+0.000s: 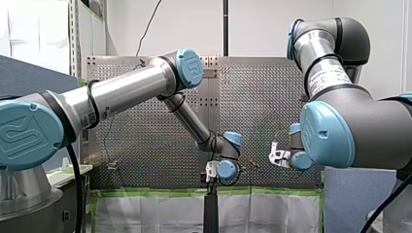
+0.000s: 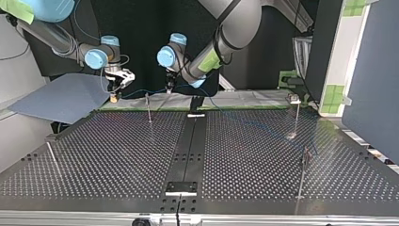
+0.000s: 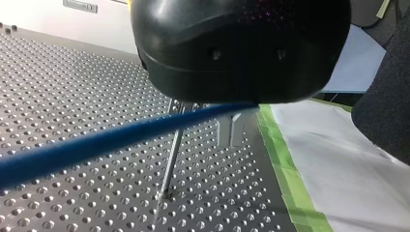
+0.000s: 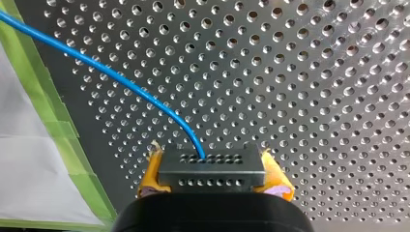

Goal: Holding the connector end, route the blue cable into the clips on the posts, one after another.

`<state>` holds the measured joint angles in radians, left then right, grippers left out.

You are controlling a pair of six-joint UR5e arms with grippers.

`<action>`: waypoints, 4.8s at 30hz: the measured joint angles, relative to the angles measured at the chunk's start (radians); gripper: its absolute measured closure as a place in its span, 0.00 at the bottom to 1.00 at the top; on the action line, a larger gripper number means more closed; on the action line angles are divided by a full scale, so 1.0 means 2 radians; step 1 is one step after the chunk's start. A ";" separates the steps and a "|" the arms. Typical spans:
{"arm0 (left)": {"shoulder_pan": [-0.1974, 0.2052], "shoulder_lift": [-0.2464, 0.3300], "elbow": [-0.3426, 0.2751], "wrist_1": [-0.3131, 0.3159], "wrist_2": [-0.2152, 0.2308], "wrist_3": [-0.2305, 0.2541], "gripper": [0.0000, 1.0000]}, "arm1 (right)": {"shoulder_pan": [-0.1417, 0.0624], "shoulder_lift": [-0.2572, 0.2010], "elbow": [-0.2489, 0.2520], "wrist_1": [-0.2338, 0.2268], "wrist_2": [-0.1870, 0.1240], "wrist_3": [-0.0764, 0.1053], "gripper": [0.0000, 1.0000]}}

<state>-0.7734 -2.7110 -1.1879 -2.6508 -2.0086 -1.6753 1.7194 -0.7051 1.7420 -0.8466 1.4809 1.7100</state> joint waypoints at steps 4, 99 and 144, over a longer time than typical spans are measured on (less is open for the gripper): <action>0.001 0.000 0.000 -0.001 0.004 0.001 0.99 | 0.000 0.000 -0.002 0.001 0.000 0.000 1.00; 0.071 -0.018 0.027 0.028 0.169 -0.065 0.99 | -0.025 0.044 -0.076 -0.036 -0.008 0.049 1.00; 0.083 -0.017 0.027 0.041 0.064 0.053 0.99 | -0.036 0.081 -0.110 -0.008 0.063 0.015 1.00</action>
<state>-0.6072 -2.7459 -1.1346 -2.5682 -1.8799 -1.5698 1.6477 -0.5427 1.5222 -0.8632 1.6069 1.7408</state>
